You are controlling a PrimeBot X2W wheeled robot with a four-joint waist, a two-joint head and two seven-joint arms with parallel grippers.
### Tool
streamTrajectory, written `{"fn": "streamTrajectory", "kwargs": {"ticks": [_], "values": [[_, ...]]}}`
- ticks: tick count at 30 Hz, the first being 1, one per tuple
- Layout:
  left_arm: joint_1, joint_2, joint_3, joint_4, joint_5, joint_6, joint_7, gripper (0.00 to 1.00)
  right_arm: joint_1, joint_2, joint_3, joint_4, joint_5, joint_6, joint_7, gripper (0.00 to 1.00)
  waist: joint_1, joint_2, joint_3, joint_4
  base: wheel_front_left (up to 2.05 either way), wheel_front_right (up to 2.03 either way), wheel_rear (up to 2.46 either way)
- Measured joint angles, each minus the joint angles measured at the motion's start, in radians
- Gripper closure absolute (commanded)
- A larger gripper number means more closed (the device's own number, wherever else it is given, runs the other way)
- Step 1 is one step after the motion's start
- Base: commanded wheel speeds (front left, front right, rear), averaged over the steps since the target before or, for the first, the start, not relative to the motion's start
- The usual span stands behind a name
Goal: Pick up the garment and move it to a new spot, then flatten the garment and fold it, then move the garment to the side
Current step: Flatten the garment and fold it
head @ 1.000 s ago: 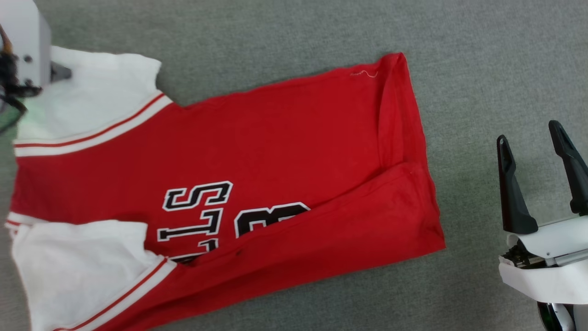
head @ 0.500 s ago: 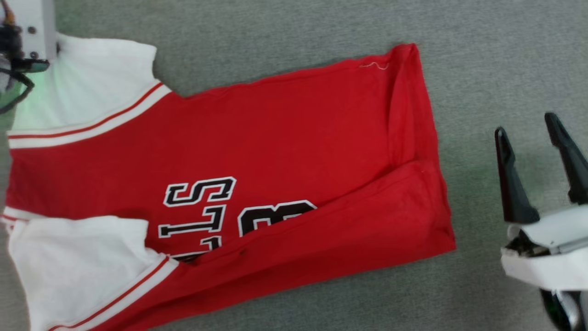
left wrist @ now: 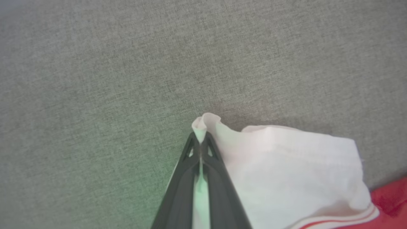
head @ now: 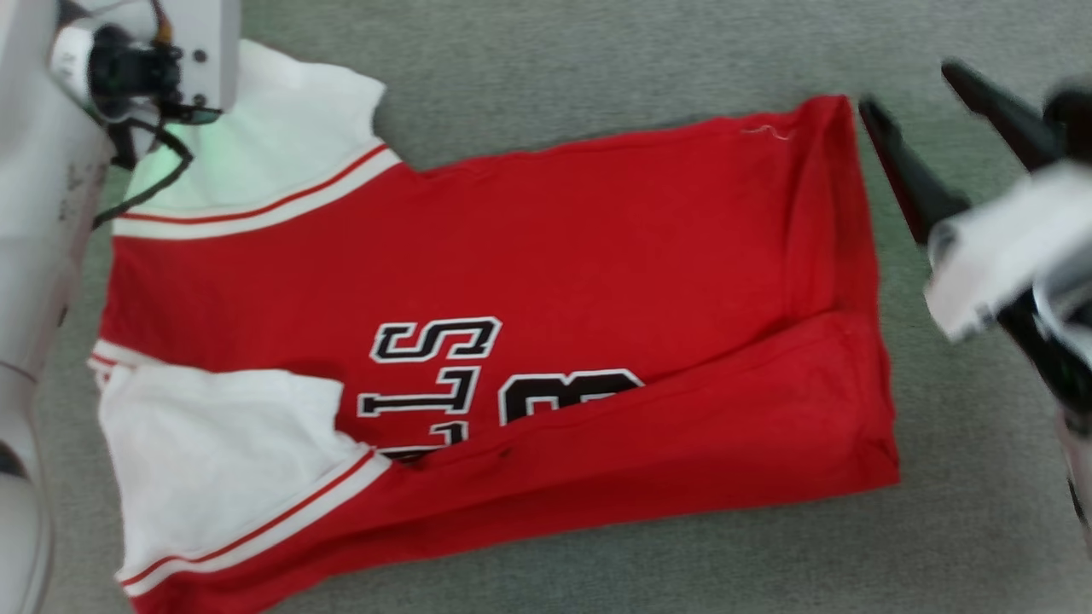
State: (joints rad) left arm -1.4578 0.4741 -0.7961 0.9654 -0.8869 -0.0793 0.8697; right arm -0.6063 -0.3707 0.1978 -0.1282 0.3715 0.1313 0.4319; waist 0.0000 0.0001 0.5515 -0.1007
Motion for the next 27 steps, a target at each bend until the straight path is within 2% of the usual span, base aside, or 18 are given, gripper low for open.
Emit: {"fn": "streamTrajectory", "kwargs": {"ticks": [1, 9, 16, 21, 22, 23, 27], "values": [[-0.003, -0.008, -0.001, 0.004, 0.000, -0.001, -0.006, 1.00, -0.038, 0.024, -0.004, 0.024, 0.002, -0.001, 0.055, 0.00, 0.0001, -0.0001, -0.001, 0.007, 0.00, 0.00, 0.00], [-0.024, -0.064, -0.011, 0.050, 0.001, -0.010, -0.031, 1.00, -0.195, 0.072, 0.040, 0.182, -0.052, 0.000, 0.435, 0.00, 0.0000, 0.0000, 0.000, 0.044, 0.00, 0.00, 0.00], [-0.039, -0.099, -0.021, 0.080, -0.001, -0.027, -0.052, 1.00, -0.224, 0.078, 0.027, 0.227, -0.060, 0.000, 0.647, 0.00, 0.0001, 0.0000, 0.005, 0.067, 0.00, 0.00, 0.00], [-0.053, -0.113, -0.026, 0.100, -0.004, -0.035, -0.061, 1.00, -0.231, 0.104, -0.022, 0.254, -0.024, -0.001, 0.734, 0.00, 0.0001, -0.0001, 0.009, 0.075, 0.00, 0.00, 0.00], [-0.056, -0.115, -0.027, 0.104, -0.006, -0.035, -0.063, 1.00, -0.232, 0.108, -0.033, 0.260, -0.023, 0.000, 0.741, 0.52, 0.0001, -0.0001, 0.011, 0.077, 0.00, 0.00, 0.00], [-0.057, -0.117, -0.028, 0.109, -0.007, -0.035, -0.068, 1.00, -0.236, 0.114, -0.042, 0.271, -0.023, 0.000, 0.751, 1.00, 0.0000, 0.0000, 0.012, 0.078, 0.00, 0.00, 0.00], [-0.058, -0.126, -0.030, 0.122, -0.013, -0.041, -0.081, 1.00, -0.251, 0.115, -0.067, 0.297, -0.031, 0.000, 0.745, 1.00, 0.0001, 0.0000, 0.012, 0.085, 0.00, 0.00, 0.00]]}}
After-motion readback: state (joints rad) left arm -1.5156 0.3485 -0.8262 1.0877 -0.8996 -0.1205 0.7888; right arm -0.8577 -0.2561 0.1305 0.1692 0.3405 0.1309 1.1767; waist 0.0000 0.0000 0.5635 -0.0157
